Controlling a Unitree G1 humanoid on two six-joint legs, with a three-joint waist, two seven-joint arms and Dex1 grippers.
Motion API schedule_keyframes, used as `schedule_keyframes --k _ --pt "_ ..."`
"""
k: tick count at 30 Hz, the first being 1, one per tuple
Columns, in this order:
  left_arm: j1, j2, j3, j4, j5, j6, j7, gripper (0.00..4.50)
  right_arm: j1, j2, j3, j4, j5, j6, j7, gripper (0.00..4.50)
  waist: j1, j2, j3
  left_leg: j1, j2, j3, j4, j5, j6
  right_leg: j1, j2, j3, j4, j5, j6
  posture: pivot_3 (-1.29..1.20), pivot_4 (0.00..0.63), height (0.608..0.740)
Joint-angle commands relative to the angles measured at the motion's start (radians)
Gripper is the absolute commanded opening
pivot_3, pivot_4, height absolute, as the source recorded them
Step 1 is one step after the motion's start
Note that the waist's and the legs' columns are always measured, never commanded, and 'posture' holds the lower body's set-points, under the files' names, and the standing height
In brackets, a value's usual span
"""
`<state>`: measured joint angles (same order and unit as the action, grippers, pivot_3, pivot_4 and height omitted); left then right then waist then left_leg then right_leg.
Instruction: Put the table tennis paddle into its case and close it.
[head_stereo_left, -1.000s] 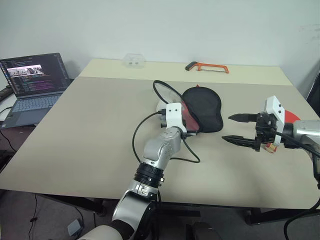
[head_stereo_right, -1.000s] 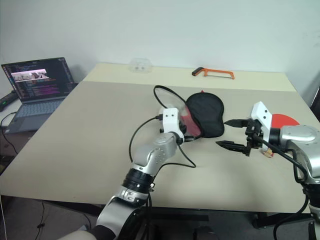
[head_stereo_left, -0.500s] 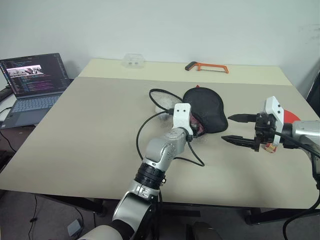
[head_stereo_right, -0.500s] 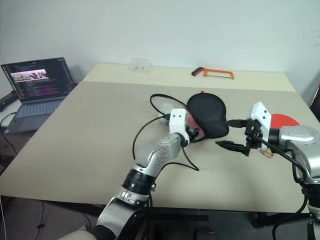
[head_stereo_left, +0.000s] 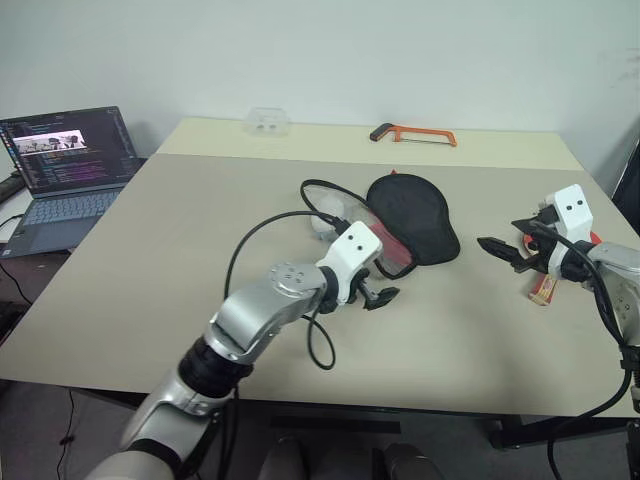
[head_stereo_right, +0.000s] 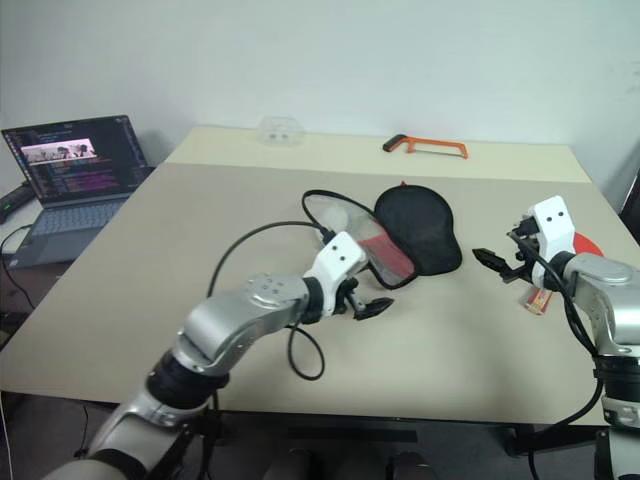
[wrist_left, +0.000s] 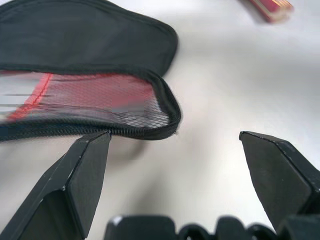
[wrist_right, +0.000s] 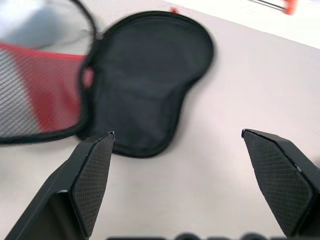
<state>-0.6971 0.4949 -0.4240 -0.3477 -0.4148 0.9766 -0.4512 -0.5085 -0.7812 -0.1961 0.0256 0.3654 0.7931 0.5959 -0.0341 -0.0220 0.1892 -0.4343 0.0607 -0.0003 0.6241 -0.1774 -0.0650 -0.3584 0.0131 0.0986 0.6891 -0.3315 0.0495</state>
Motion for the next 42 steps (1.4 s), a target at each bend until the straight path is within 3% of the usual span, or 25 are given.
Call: schedule_keyframes --k 1,5,14,19,34,37,42 --pt "0.002 0.050 0.070 -0.046 -0.023 -0.027 -0.098 4.48 -0.032 0.014 -0.082 0.035 -0.038 0.036 -0.135 4.50 0.000 0.000 0.000 0.000 0.000 0.000 0.000 0.000 0.000 0.000 0.000 0.000 0.000 0.000 0.000 0.00 0.150 0.740" --pt "0.007 0.123 0.161 0.014 -0.042 -0.143 -0.245 4.48 -0.091 0.077 -0.140 0.100 -0.135 0.022 -0.388 4.50 -0.001 0.000 0.000 0.000 0.000 0.001 0.000 0.000 0.000 -0.001 0.000 0.000 0.000 0.000 0.000 0.00 0.150 0.740" --pt "-0.001 0.177 0.229 0.147 -0.003 -0.329 -0.408 4.48 -0.161 0.211 -0.289 0.192 -0.184 0.141 -0.711 4.50 -0.001 0.000 0.000 -0.002 0.001 0.003 -0.001 0.000 0.000 -0.004 0.000 0.001 0.000 0.000 -0.001 0.00 0.150 0.740" --pt "0.030 0.186 0.242 0.127 0.000 -0.342 -0.437 4.48 -0.215 0.264 -0.320 0.299 -0.186 0.208 -0.793 4.50 -0.002 0.000 0.000 -0.004 0.001 0.004 -0.001 0.000 0.000 -0.009 0.001 0.003 0.002 0.000 -0.001 0.00 0.150 0.740" --pt "0.089 0.177 0.259 0.067 0.022 -0.287 -0.380 4.48 -0.278 0.330 -0.287 0.437 -0.192 0.249 -0.814 4.50 -0.024 0.000 0.000 -0.008 0.001 0.003 0.000 0.000 0.000 -0.014 0.001 0.003 0.008 0.000 -0.002 0.00 0.150 0.740" --pt "0.087 0.173 0.263 0.058 0.021 -0.276 -0.369 4.50 -0.289 0.335 -0.284 0.454 -0.205 0.250 -0.844 3.93 -0.026 0.000 0.000 -0.008 0.001 0.004 -0.001 0.000 0.000 -0.014 0.002 0.003 0.008 0.000 -0.002 0.00 0.150 0.740" --pt "0.083 0.172 0.270 0.047 0.020 -0.253 -0.350 4.50 -0.318 0.337 -0.260 0.471 -0.220 0.220 -0.857 2.35 -0.025 0.000 0.000 -0.008 0.001 0.003 0.000 0.000 0.000 -0.014 0.002 0.003 0.008 0.000 -0.002 0.00 0.150 0.740"
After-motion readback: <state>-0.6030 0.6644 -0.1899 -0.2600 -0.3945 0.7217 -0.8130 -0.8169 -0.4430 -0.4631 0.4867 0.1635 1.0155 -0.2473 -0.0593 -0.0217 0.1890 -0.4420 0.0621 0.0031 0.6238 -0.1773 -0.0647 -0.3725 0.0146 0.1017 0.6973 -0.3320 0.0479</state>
